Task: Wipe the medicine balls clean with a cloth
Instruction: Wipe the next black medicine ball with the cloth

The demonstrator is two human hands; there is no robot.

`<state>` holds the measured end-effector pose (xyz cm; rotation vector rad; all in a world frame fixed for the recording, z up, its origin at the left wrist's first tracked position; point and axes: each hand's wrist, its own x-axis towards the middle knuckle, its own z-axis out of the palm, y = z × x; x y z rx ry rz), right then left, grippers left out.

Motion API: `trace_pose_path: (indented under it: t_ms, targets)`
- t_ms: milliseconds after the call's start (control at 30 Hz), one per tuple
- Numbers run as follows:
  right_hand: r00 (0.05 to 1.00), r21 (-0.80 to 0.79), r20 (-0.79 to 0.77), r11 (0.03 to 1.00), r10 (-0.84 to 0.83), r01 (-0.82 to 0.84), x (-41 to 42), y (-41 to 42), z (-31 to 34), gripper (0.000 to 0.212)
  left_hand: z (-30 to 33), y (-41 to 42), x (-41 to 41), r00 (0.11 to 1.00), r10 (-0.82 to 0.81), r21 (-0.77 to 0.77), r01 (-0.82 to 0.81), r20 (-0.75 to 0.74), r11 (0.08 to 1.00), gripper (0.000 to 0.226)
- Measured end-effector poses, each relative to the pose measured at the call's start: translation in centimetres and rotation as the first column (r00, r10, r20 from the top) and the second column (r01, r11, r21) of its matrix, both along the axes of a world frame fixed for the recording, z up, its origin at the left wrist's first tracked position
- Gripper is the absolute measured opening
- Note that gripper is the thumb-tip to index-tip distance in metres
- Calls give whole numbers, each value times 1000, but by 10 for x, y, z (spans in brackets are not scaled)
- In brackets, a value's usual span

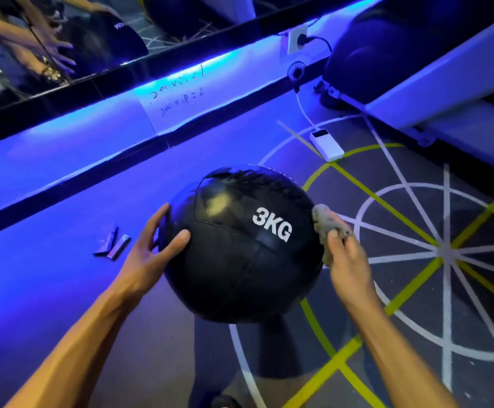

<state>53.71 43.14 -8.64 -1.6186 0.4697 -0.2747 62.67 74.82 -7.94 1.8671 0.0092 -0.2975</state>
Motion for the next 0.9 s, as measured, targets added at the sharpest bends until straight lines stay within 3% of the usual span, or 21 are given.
trace_pose_path:
  t_ms: [100,167,267,367,467,500,600,633,700,767,833,900]
  targets:
    - [990,-221,-54,968,-130,115,9,2,-4,41,5,-3,9,1000,-17,56,16,19,998,82]
    - [988,-379,17,913,-157,151,8,20,-7,45,6,-9,10,998,-26,102,20,59,995,88]
    - [971,-536,221,843,90,44,-9,65,-13,51,7,-16,11,994,-8,151,-8,106,988,91]
    - [908,-729,223,679,354,-85,-28,82,-16,55,5,-10,12,997,-9,141,-2,78,990,95]
    - [883,-873,155,480,443,-88,-17,45,-18,58,3,-4,13,999,-14,146,7,41,989,97]
    - [906,-869,137,488,400,-84,-6,31,-17,58,2,-5,13,999,-10,145,4,39,989,96]
    - [990,-731,88,682,113,-13,31,10,0,49,2,-13,12,998,-2,143,-6,58,990,98]
    - [990,-707,105,708,91,10,42,14,9,47,3,-16,11,998,0,151,-11,69,989,98]
    - [963,-740,170,672,208,-15,48,43,19,48,6,-22,15,998,2,171,-14,69,985,98]
    - [879,-837,198,541,434,-79,31,82,13,52,7,-25,22,999,4,175,-14,54,984,98]
    - [757,-942,107,308,645,-129,-1,110,-10,53,9,-23,28,999,-1,170,-6,41,985,101]
    - [656,-990,-52,48,753,-133,-27,112,-34,58,11,-21,28,1000,-20,179,16,20,984,100]
